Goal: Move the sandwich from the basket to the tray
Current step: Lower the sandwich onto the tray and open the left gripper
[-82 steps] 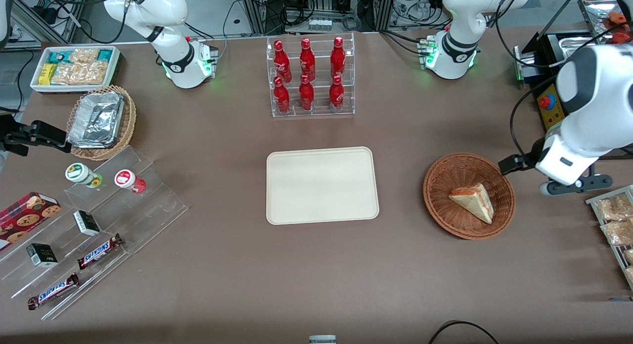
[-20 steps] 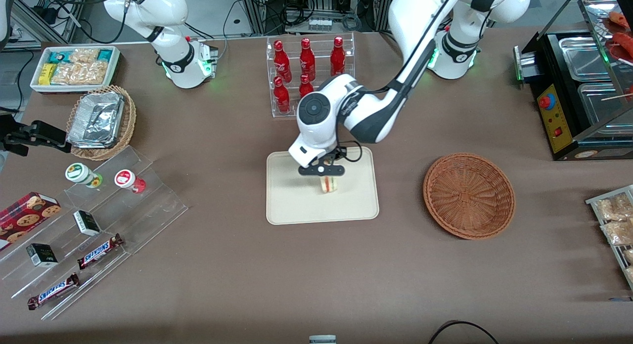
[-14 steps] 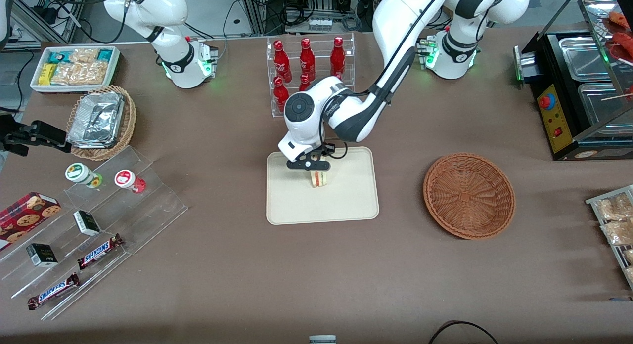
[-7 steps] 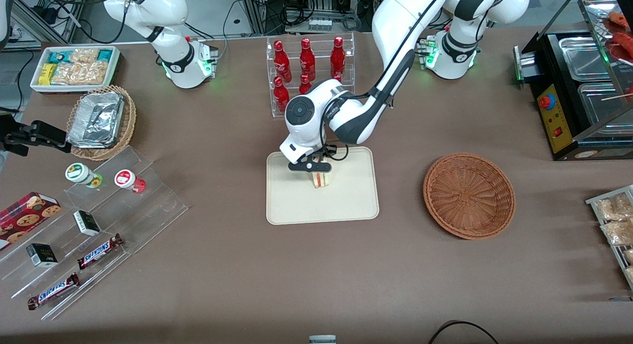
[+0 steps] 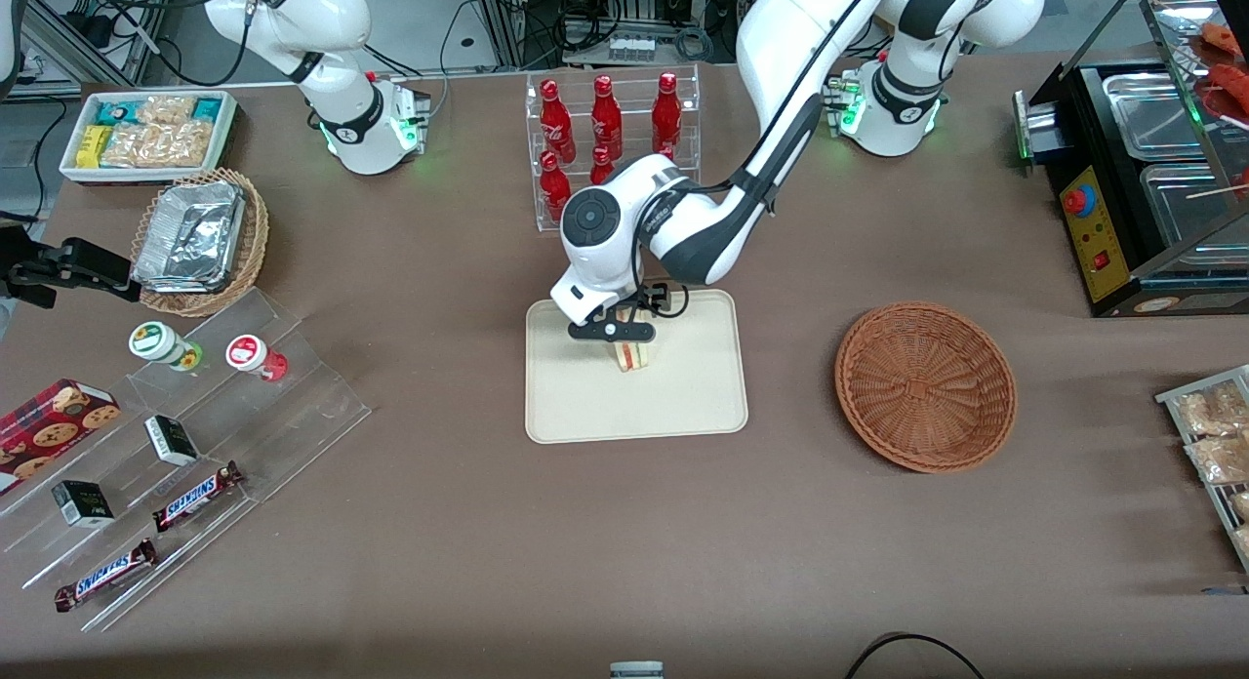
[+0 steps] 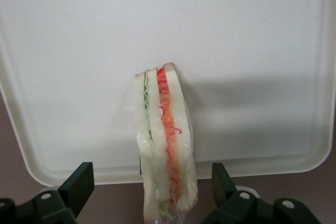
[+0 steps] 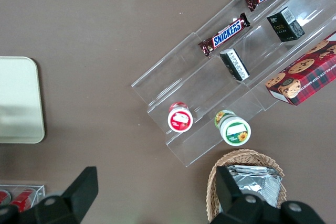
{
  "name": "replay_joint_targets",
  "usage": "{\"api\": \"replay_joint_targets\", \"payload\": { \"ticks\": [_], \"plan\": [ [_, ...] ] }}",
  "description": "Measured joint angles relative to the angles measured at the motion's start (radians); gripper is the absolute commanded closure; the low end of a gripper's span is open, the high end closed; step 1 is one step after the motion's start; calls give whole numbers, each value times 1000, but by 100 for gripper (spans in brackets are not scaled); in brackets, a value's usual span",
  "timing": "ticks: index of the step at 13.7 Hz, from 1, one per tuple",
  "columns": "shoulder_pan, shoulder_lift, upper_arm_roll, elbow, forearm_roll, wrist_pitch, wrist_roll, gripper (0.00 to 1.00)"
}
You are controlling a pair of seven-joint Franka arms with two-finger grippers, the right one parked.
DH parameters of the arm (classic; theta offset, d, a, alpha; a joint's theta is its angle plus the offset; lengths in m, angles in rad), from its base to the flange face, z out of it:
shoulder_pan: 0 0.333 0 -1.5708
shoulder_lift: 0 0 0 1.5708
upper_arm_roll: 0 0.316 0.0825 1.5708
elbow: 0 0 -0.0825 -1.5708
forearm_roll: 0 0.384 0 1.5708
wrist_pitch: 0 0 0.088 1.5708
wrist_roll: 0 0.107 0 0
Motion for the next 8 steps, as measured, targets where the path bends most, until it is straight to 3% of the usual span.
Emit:
{"api": "replay_joint_targets", "payload": {
  "ticks": [8],
  "plan": [
    [88,-156,38,128,0,-253,-3,1]
  ]
}}
